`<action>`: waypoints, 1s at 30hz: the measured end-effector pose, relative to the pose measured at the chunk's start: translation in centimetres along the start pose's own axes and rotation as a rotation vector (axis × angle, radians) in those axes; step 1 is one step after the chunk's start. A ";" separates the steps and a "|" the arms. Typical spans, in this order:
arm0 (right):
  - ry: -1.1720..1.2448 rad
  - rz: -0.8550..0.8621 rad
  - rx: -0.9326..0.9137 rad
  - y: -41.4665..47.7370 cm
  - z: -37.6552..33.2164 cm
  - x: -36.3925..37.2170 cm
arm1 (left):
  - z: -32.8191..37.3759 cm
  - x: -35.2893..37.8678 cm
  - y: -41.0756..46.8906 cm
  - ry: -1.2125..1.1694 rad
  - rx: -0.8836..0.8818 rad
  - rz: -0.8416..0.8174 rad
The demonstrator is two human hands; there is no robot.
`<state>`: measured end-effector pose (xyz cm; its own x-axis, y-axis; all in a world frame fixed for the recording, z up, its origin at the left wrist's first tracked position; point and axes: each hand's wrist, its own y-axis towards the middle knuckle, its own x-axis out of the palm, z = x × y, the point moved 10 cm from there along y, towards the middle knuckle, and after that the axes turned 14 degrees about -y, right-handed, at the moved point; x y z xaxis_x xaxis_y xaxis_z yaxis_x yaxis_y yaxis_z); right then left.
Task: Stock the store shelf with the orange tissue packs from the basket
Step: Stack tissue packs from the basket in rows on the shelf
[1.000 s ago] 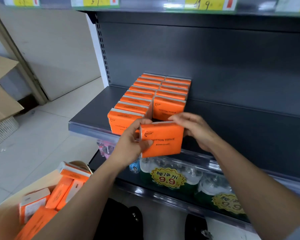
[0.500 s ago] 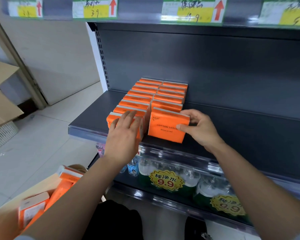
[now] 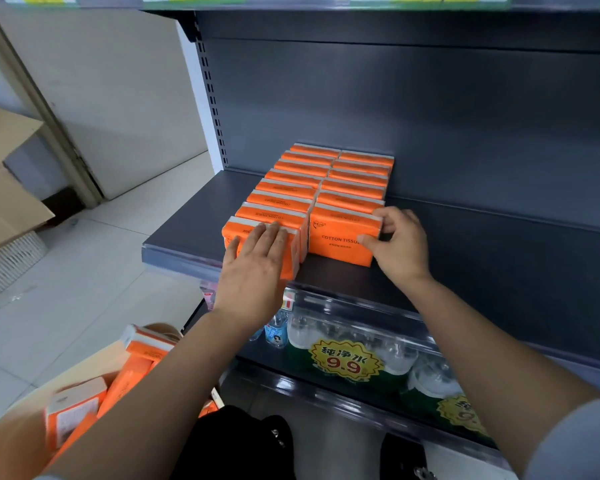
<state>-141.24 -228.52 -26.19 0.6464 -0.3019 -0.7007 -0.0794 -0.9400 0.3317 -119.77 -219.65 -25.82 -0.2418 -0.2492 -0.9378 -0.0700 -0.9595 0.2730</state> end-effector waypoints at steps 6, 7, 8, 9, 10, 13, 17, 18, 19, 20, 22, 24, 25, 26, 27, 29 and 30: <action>-0.083 0.061 0.017 0.1 -0.4 0.1 | -0.1 0.1 -0.1 -0.023 0.013 0.006; -0.093 0.065 0.022 0.0 -0.4 0.1 | -0.1 0.1 0.0 -0.026 0.015 0.006; -0.105 0.068 0.025 -0.1 -0.5 0.1 | -0.1 0.1 0.0 -0.028 0.016 0.005; -0.119 0.070 0.027 -0.3 -0.7 0.0 | -0.1 0.0 0.0 -0.030 0.017 0.005; -0.134 0.070 0.026 -0.4 -0.8 0.0 | -0.1 0.0 0.0 -0.031 0.019 0.004; -0.191 0.076 0.041 -1.3 -1.3 -0.4 | 0.0 -0.2 -0.2 -0.041 0.021 -0.009; -0.263 0.122 0.024 -3.3 -2.7 -1.6 | -0.4 -0.7 -1.1 -0.031 0.016 -0.019; -0.272 0.121 0.004 -3.9 -3.3 -1.6 | -0.5 -0.9 -1.5 -0.024 0.021 -0.016; -0.279 0.112 -0.021 -4.6 -4.1 -1.6 | -0.5 -1.1 -1.9 -0.019 0.027 -0.016; -0.281 0.101 -0.057 -5.5 -5.1 -1.4 | -0.6 -1.3 -2.3 -0.019 0.033 -0.014; -0.273 0.063 -0.156 -7.6 -7.2 -0.7 | -1.0 -1.6 -3.4 -0.015 0.040 -0.009; -0.282 -0.013 -0.269 -9.9 -9.6 0.7 | -1.9 -1.8 -4.7 -0.008 0.030 -0.016; -0.294 -0.065 -0.326 -11.0 -10.6 1.6 | -2.6 -1.8 -5.4 0.000 0.014 -0.029; -0.312 -0.121 -0.374 -12.1 -11.5 2.6 | -3.4 -1.8 -6.1 0.007 -0.006 -0.039; -0.335 -0.172 -0.410 -13.1 -12.2 3.7 | -4.3 -1.8 -6.9 0.011 -0.023 -0.051; -0.390 -0.272 -0.451 -14.7 -13.5 5.7 | -6.2 -1.7 -8.6 0.001 -0.053 -0.071; -0.417 -0.322 -0.462 -15.2 -13.7 6.6 | -6.8 -1.4 -9.1 -0.009 -0.059 -0.078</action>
<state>-125.38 -214.03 -27.17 0.2308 -0.1422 -0.9625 0.4575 -0.8572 0.2364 -112.21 -211.49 -28.47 -0.2462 -0.1723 -0.9538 -0.0318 -0.9821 0.1857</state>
